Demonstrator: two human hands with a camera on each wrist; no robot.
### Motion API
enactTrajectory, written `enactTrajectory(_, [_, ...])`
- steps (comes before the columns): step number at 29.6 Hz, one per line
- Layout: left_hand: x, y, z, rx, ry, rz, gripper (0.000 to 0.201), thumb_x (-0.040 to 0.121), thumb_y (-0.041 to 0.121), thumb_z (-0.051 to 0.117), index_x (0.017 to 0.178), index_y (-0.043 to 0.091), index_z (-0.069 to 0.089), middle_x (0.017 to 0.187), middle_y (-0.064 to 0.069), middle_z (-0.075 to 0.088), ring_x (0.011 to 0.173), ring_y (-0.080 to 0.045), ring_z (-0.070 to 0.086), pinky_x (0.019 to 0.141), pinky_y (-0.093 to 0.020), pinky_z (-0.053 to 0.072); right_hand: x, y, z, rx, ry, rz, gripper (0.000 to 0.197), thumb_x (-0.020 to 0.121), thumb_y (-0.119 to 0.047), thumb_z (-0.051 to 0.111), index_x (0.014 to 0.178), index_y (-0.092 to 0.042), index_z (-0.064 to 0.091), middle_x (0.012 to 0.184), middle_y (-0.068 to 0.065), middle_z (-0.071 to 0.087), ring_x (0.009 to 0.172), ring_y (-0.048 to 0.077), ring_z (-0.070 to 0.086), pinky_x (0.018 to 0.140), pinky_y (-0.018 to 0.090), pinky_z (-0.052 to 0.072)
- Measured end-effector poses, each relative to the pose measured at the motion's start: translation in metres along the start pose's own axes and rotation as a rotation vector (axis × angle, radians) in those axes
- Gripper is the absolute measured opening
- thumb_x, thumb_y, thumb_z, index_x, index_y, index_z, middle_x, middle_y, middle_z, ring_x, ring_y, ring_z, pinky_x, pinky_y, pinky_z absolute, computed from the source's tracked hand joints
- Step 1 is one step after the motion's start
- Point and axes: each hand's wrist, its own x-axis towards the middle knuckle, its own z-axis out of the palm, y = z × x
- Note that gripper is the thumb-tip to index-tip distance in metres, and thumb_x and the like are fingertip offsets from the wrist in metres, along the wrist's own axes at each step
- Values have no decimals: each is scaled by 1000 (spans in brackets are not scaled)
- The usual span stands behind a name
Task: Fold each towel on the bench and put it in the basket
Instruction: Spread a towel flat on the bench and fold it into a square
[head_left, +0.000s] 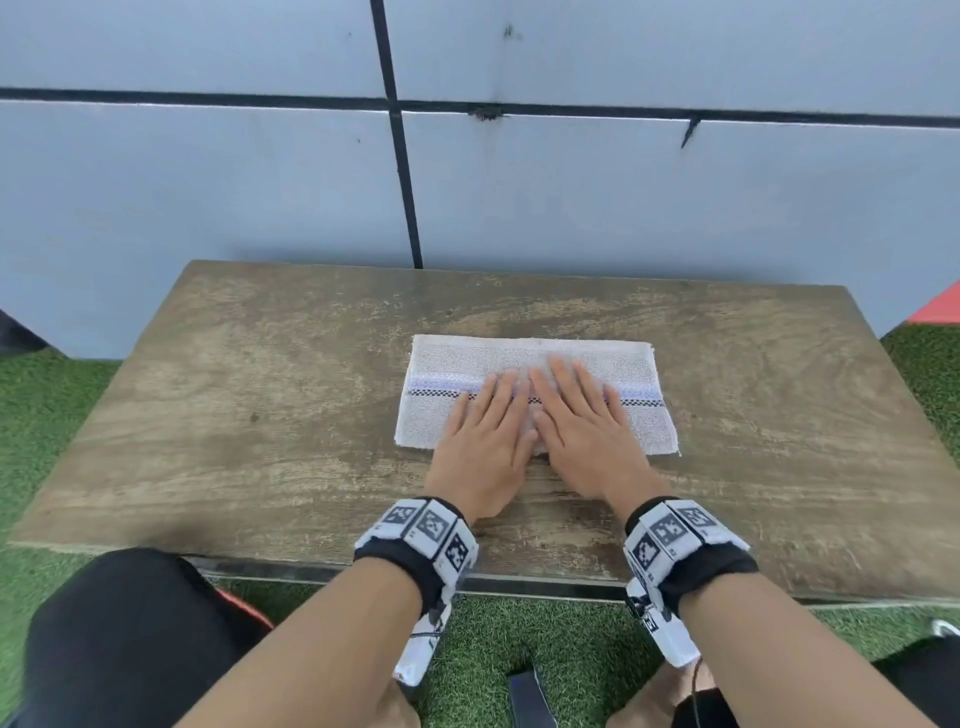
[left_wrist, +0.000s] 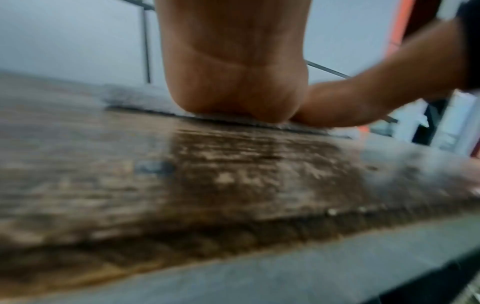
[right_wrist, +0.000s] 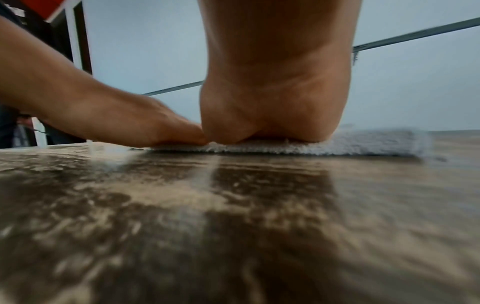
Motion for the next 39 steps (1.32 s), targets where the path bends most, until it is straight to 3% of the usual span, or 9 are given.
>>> enactTrajectory(5, [-10, -36, -14, -58, -35, -92, 60, 104, 53, 7, 158, 33, -12, 163, 11, -24, 149, -9, -25, 124, -39, -11, -14, 25, -3, -10, 12, 73, 59, 104, -54, 7, 157, -38, -15, 164, -16, -24, 151, 9, -22, 124, 39, -9])
enactTrajectory(9, [-25, -53, -16, -86, -35, -204, 58, 105, 49, 6, 157, 34, -14, 163, 12, -24, 150, -8, -23, 123, -44, -11, -26, 41, -5, 13, 2, 142, 60, 104, -53, 3, 157, -33, -18, 163, -13, -26, 150, 8, -24, 124, 38, -11])
enactTrajectory(16, [-41, -59, -23, -93, -72, -303, 59, 106, 46, 7, 157, 29, -15, 164, 12, -23, 153, -18, -14, 123, -51, -6, -48, 59, -9, 52, -52, 297, 64, 102, -54, 1, 157, -27, -21, 162, -14, -29, 153, 12, -18, 125, 47, -6])
enactTrajectory(20, [-39, -59, -36, -250, -32, -438, 74, 104, 45, 29, 159, 17, -11, 168, -1, -10, 155, -21, -5, 123, -51, 2, -52, 54, -18, 9, -123, 334, 65, 104, -53, 3, 158, -23, -17, 164, -9, -25, 154, 15, -15, 124, 49, -8])
enactTrajectory(22, [-39, -58, -41, -257, 51, -512, 79, 100, 46, 38, 158, 7, 0, 168, -7, 3, 154, -24, 5, 122, -49, 12, -57, 49, -23, -36, -102, 323, 65, 105, -50, 6, 160, -19, -10, 167, -6, -17, 154, 17, -12, 123, 50, -8])
enactTrajectory(26, [-42, -53, -50, -172, 126, -508, 61, 96, 46, 47, 140, 5, 41, 150, -13, 37, 139, -31, 33, 111, -49, 33, -80, 41, -19, -228, 97, 167, 53, 105, -38, 16, 149, -11, 31, 162, 7, 20, 154, 27, 4, 125, 53, 2])
enactTrajectory(31, [-42, -53, -59, -199, 70, -547, 53, 91, 41, 60, 126, 2, 50, 150, -23, 34, 135, -38, 34, 108, -49, 37, -105, 48, -10, -286, 203, 79, 61, 95, -38, 11, 118, -10, 60, 149, 13, 44, 150, 31, 21, 124, 51, 15])
enactTrajectory(35, [-40, -54, -57, -482, 95, -577, 48, 87, 26, 70, 122, 6, 43, 121, -17, 59, 103, -33, 62, 81, -42, 57, -113, 44, -16, -248, 200, 103, 56, 96, -37, 19, 109, -13, 67, 127, 8, 63, 130, 27, 49, 115, 44, 33])
enactTrajectory(39, [-40, -50, -60, -747, 140, -685, 47, 84, 12, 72, 120, 2, 42, 106, -17, 57, 91, -30, 63, 65, -37, 54, -110, 29, -30, -227, 162, 132, 35, 99, -31, 34, 83, -16, 62, 91, 3, 58, 91, 23, 57, 98, 38, 43])
